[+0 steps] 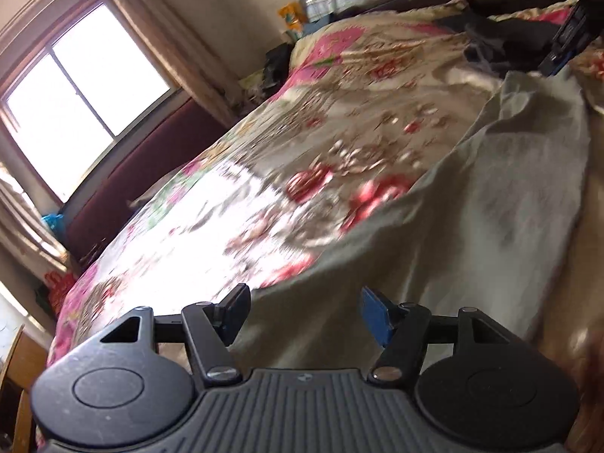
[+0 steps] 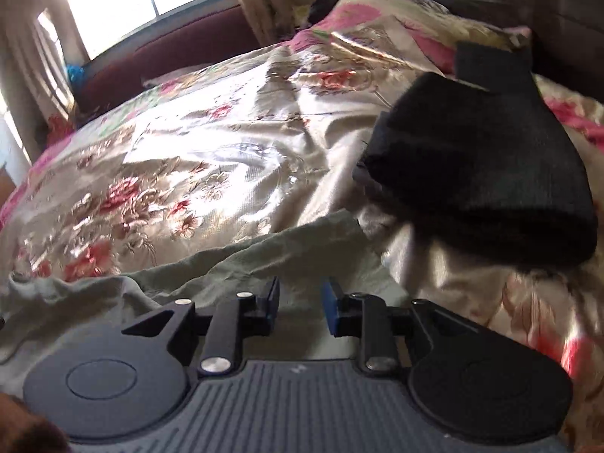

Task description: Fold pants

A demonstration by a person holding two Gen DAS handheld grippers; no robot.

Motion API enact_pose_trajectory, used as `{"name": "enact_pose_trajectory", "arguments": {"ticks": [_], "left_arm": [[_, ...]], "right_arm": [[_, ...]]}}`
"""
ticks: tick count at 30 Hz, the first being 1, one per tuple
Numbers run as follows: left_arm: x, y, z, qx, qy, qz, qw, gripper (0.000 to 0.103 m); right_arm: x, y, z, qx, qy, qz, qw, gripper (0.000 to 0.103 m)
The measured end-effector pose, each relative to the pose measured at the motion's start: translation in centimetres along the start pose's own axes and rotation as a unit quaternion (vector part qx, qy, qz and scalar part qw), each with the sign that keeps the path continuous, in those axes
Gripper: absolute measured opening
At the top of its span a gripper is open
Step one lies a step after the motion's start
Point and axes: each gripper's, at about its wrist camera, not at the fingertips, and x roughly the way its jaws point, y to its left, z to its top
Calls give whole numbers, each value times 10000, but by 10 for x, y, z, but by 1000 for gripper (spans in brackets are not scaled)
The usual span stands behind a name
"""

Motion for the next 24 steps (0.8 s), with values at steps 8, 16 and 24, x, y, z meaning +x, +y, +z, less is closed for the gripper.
{"name": "enact_pose_trajectory", "arguments": {"ticks": [8,16,24], "left_arm": [[60,-66,78,660,-815,-1198,9872,79],[102,-106,81,1222,-290,-1611,9789,32],[111,-80,77,782,-2,-824,9935,25]], "right_arm": [[58,-6,21,-562,402,-148,9975,46],[56,-30,26,-43,371,-309,9988,0],[46,-37,25,396,154,-484,9979,13]]}}
